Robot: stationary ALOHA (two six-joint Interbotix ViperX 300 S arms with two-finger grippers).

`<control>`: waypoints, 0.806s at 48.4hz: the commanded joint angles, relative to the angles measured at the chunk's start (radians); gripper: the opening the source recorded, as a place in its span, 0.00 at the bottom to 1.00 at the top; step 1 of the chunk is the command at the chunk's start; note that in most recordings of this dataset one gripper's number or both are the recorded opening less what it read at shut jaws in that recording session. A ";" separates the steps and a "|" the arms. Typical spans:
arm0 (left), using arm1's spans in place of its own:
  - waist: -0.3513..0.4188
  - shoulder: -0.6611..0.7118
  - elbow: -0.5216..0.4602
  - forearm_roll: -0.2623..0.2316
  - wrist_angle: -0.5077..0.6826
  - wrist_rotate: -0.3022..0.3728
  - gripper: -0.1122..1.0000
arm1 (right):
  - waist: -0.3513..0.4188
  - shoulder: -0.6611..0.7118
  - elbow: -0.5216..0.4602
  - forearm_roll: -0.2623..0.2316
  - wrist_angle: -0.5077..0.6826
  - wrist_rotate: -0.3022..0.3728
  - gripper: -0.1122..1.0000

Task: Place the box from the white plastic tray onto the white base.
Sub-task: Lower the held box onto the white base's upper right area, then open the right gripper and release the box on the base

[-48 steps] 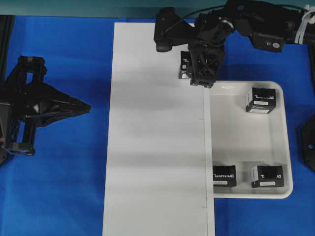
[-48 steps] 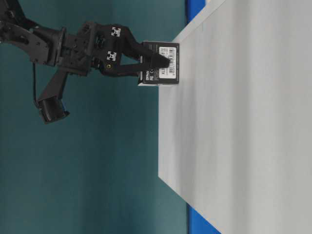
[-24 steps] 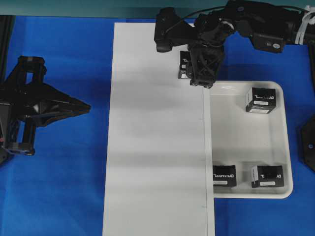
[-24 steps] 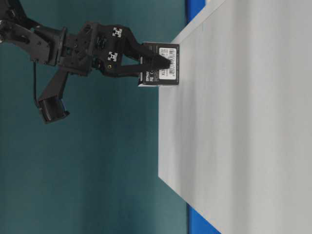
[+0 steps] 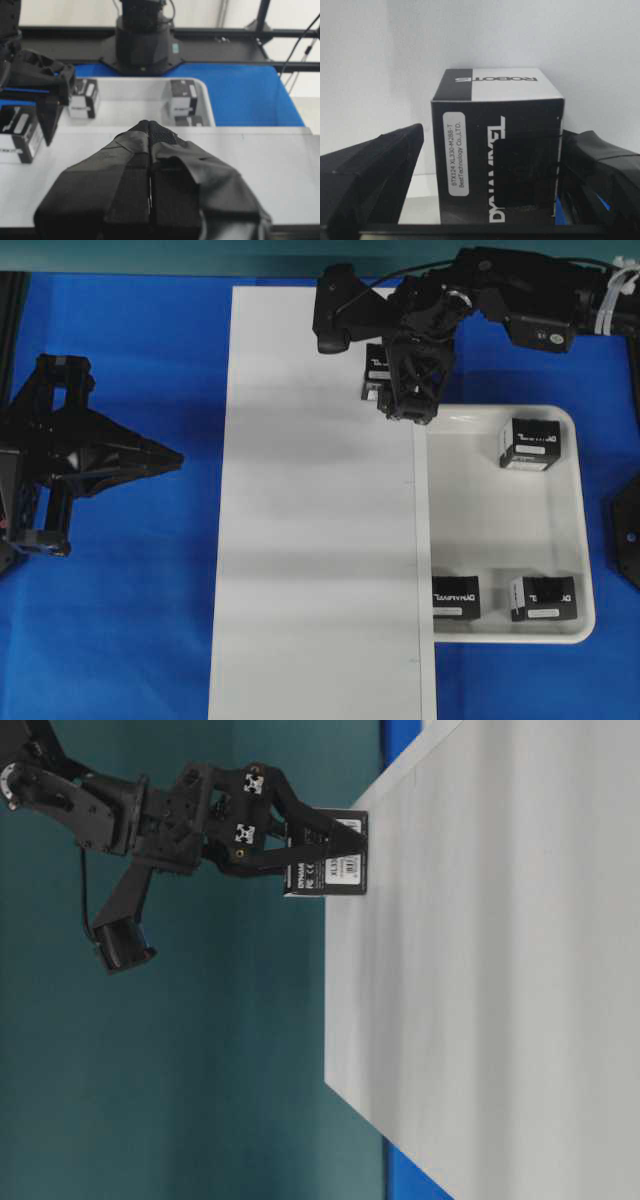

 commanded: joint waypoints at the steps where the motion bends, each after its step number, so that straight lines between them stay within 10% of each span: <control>1: -0.002 -0.002 -0.028 0.002 -0.003 -0.002 0.04 | 0.011 0.005 -0.009 0.002 -0.005 0.003 1.00; 39: -0.025 -0.012 -0.028 0.002 0.066 0.000 0.04 | -0.012 -0.219 -0.069 0.029 -0.018 0.109 1.00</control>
